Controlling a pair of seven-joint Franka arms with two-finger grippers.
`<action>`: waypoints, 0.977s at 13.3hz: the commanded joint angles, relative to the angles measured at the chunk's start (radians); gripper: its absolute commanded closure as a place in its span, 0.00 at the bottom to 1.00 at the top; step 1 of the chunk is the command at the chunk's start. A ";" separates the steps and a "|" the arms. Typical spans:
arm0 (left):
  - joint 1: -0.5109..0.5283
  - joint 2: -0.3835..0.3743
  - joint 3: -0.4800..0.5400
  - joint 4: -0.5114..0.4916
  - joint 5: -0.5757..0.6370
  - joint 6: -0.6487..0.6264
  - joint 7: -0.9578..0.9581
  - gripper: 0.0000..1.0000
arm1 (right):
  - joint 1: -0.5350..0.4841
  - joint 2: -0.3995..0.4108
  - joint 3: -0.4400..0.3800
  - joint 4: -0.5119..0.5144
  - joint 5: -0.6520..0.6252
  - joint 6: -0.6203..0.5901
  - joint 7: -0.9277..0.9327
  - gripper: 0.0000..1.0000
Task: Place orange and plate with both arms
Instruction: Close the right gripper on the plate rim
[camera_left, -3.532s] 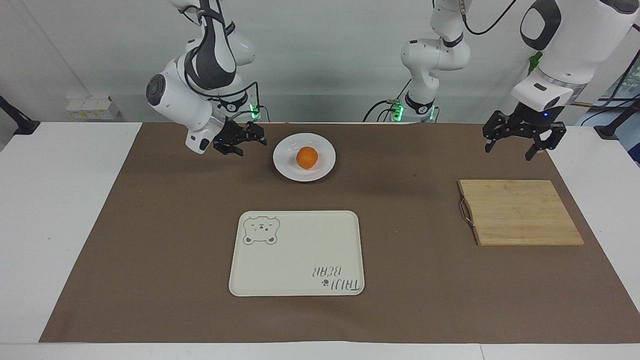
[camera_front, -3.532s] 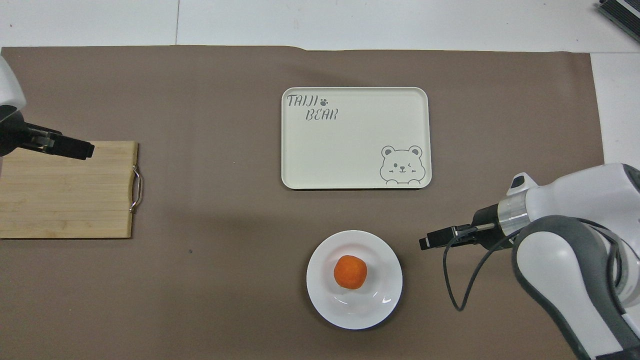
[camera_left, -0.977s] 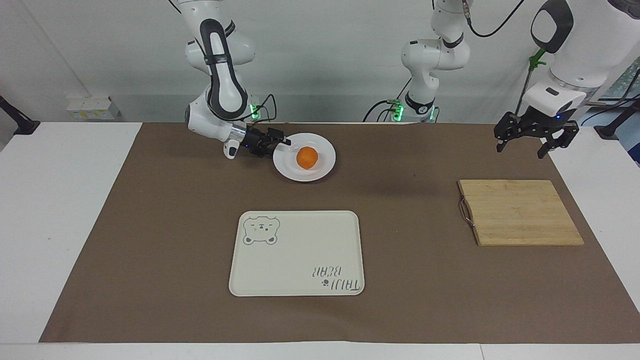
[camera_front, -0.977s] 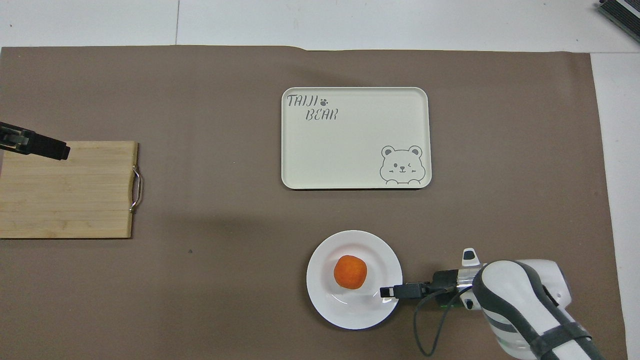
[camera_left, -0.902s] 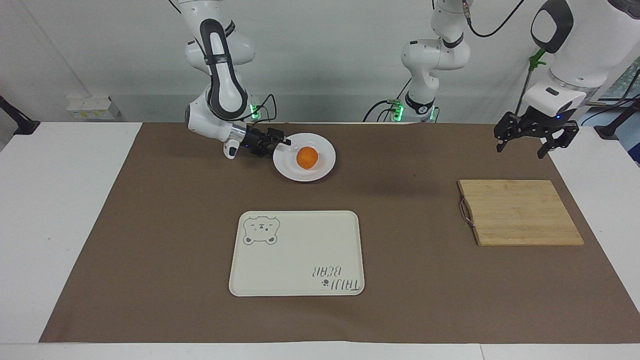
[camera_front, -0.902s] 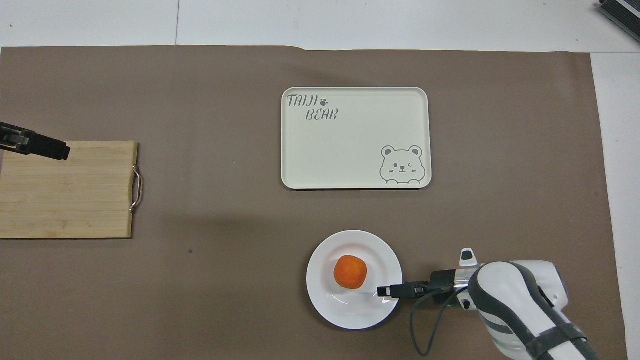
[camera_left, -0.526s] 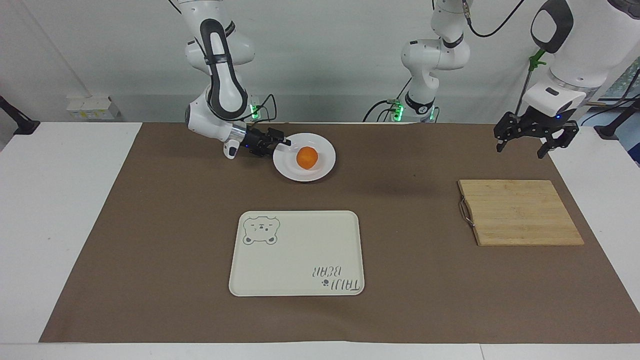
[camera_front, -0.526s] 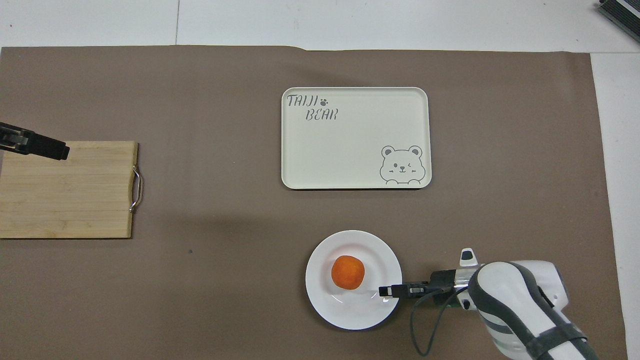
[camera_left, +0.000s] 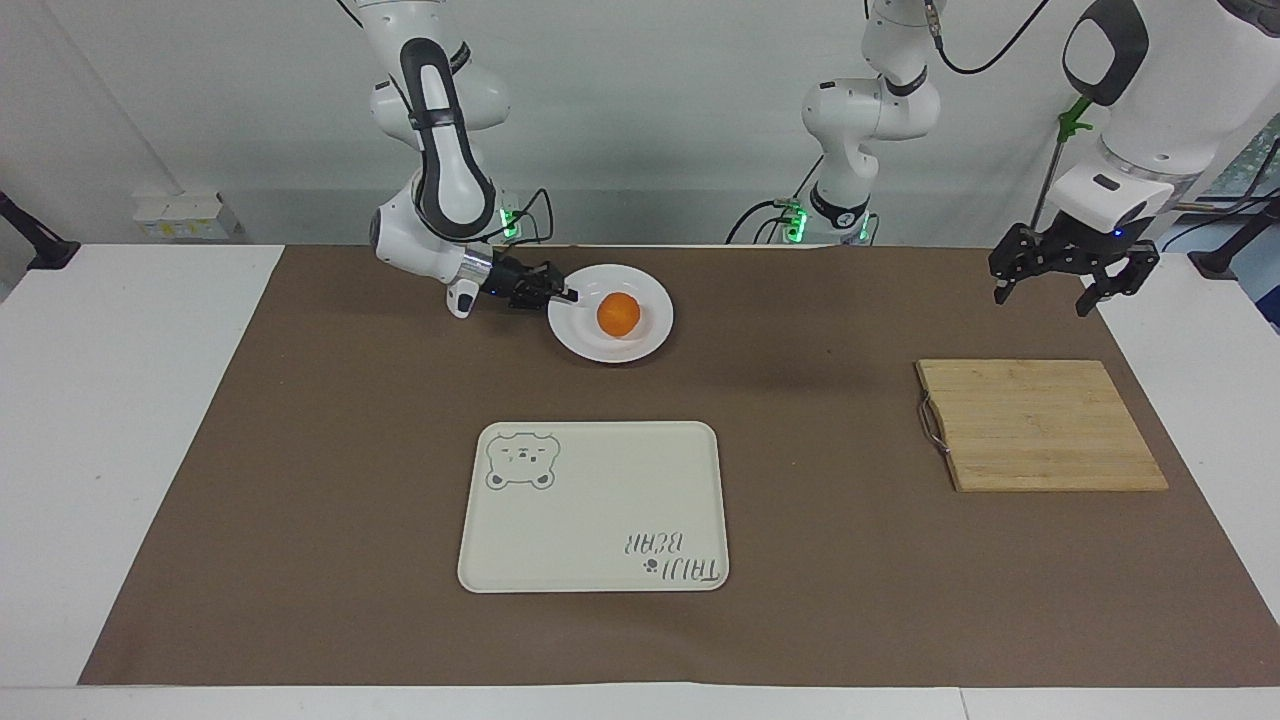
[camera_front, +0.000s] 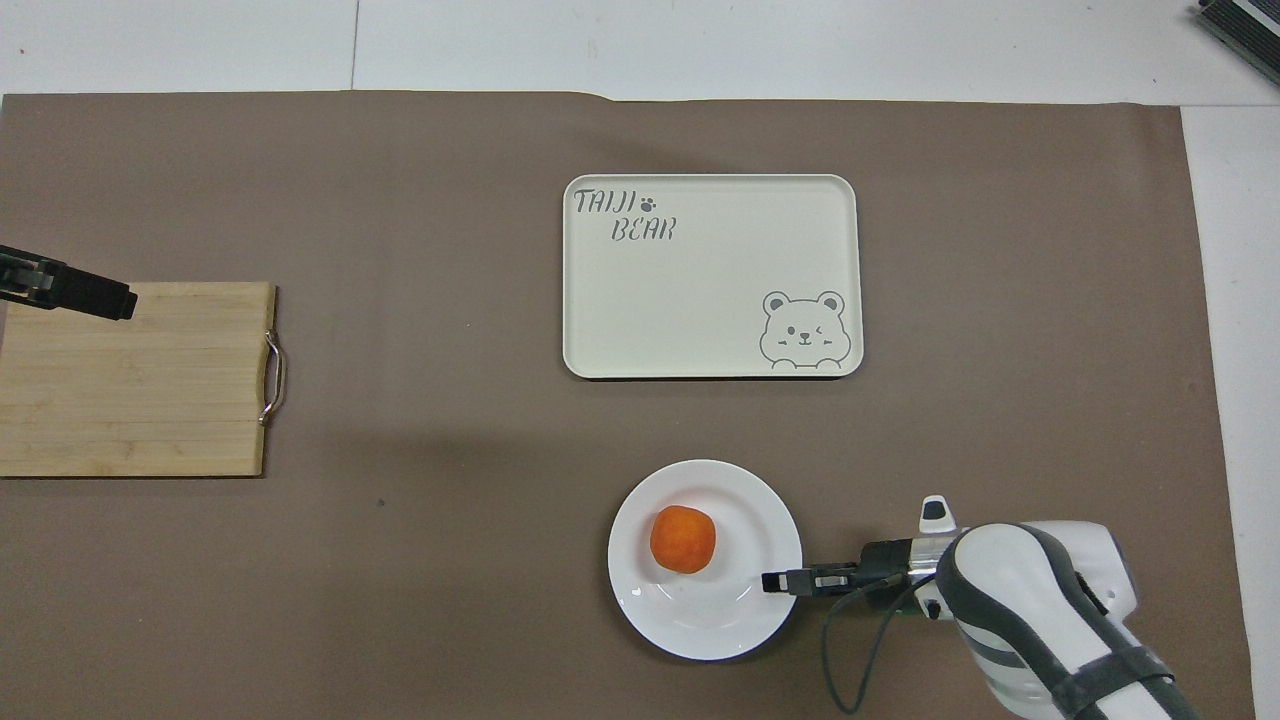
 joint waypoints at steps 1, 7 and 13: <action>0.004 -0.016 -0.004 -0.001 0.012 -0.044 0.004 0.00 | 0.001 0.002 0.004 -0.005 0.028 0.017 -0.058 1.00; -0.002 -0.029 -0.006 -0.001 0.012 -0.116 -0.001 0.00 | -0.025 0.023 0.002 0.040 0.028 -0.072 -0.049 1.00; -0.001 -0.071 -0.004 -0.051 -0.024 -0.125 -0.010 0.00 | -0.066 0.002 -0.001 0.096 0.024 -0.185 0.071 1.00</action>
